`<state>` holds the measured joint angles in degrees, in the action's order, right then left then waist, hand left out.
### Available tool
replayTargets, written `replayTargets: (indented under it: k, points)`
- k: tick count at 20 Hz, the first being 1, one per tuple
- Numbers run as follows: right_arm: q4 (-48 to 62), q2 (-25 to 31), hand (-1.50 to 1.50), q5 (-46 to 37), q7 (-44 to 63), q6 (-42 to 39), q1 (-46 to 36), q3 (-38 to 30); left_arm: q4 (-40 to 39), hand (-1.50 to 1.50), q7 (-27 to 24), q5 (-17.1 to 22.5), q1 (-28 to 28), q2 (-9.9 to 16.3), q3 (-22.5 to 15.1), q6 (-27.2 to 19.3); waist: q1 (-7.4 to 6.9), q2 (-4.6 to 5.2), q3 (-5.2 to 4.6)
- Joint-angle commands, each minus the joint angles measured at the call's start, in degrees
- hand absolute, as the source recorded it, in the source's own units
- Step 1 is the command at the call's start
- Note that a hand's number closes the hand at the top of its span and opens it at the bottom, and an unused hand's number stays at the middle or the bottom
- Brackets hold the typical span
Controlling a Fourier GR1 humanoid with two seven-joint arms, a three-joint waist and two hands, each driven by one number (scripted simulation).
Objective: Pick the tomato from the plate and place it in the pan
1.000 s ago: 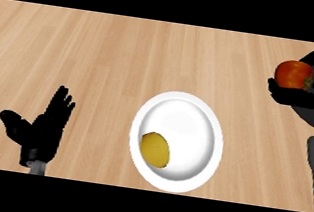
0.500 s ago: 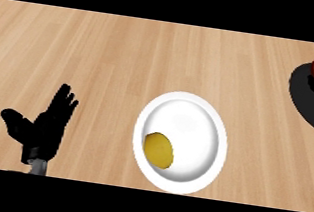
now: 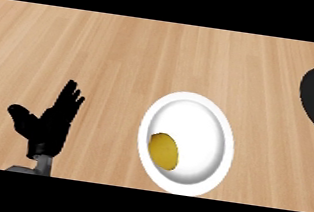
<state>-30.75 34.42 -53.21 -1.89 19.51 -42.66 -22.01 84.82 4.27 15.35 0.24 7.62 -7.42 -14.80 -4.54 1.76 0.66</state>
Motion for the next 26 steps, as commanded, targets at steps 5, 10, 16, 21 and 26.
replayTargets:
  k: [5,10,16,21,26]
  points:
    - [11.4,0.59,-1.5,0.7,-7.2,2.22,-2.86,-1.94,-4.53,0.0,1.31,0.13,-1.56,0.02,0.33,0.73,-0.77,1.12,-0.14]
    - [11.93,0.28,-1.5,10.69,-16.04,-1.63,-6.29,-10.1,-2.3,0.0,1.6,0.83,0.48,-0.36,-0.01,0.96,-0.66,0.63,0.06]
    - [14.37,3.03,-1.5,22.63,-24.34,-12.02,-6.62,-20.51,-2.55,0.0,1.87,0.39,0.99,-0.58,0.3,-0.07,1.2,0.37,-0.01]
    - [17.94,8.02,-1.5,29.08,-26.45,-25.22,-5.5,-26.07,-1.62,0.0,1.13,0.22,3.0,-0.71,0.05,0.06,2.07,-0.32,-0.22]
    - [20.22,11.48,-1.5,32.6,-31.19,-38.66,-1.16,-28.49,-0.92,0.0,2.76,1.21,3.56,0.3,1.52,0.2,2.7,-0.65,-0.28]
